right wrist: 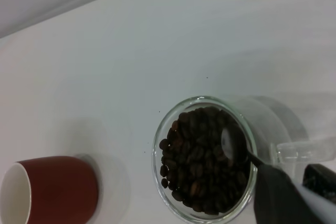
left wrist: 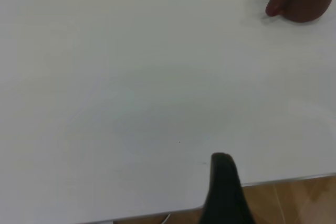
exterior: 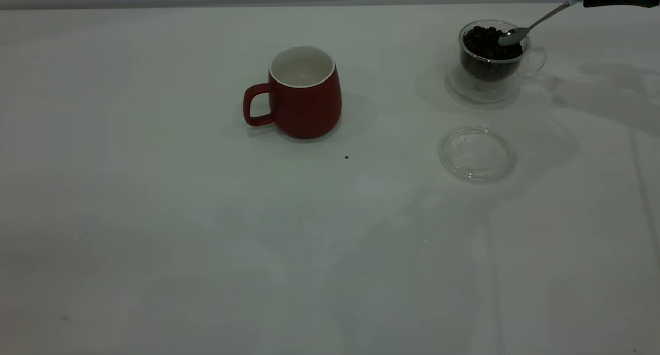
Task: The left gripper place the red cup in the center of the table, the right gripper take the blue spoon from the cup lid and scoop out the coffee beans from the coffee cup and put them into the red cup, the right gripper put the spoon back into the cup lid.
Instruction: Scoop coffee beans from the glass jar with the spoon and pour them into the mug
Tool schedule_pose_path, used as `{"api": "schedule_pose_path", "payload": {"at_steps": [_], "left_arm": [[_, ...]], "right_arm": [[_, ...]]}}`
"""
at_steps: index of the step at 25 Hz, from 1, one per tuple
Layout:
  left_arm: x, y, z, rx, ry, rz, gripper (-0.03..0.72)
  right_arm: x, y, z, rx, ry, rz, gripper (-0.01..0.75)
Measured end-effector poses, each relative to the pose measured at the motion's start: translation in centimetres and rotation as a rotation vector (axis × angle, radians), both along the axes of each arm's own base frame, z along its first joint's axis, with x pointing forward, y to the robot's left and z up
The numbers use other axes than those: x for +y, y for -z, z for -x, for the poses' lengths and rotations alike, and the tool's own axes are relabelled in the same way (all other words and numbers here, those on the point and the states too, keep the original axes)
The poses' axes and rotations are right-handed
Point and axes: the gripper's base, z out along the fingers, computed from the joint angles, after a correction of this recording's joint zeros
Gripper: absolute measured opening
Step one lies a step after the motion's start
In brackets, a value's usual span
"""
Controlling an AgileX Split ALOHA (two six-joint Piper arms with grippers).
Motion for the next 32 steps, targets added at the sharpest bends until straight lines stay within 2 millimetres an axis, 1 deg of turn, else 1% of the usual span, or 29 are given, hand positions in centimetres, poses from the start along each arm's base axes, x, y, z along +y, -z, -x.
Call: {"api": "schedule_pose_path", "payload": {"at_steps": [6, 13, 26, 32], "left_arm": [[0.0, 0.0, 0.0, 0.0, -0.001, 0.001, 0.587], [0.0, 0.0, 0.0, 0.0, -0.001, 0.002, 0.587], [0.0, 0.0, 0.0, 0.0, -0.001, 0.002, 0.587], [0.0, 0.0, 0.0, 0.0, -0.001, 0.002, 0.587]], "right_arm": [[0.9, 1.2, 0.0, 0.028, -0.017, -0.006, 0.101], [1.0, 1.4, 0.1, 0.034, -0.021, -0.017, 0.101], [1.6, 4.0, 0.7, 0.116, -0.033, -0.114, 0.101], [1.7, 4.1, 0.7, 0.125, -0.031, -0.128, 0.101]]}}
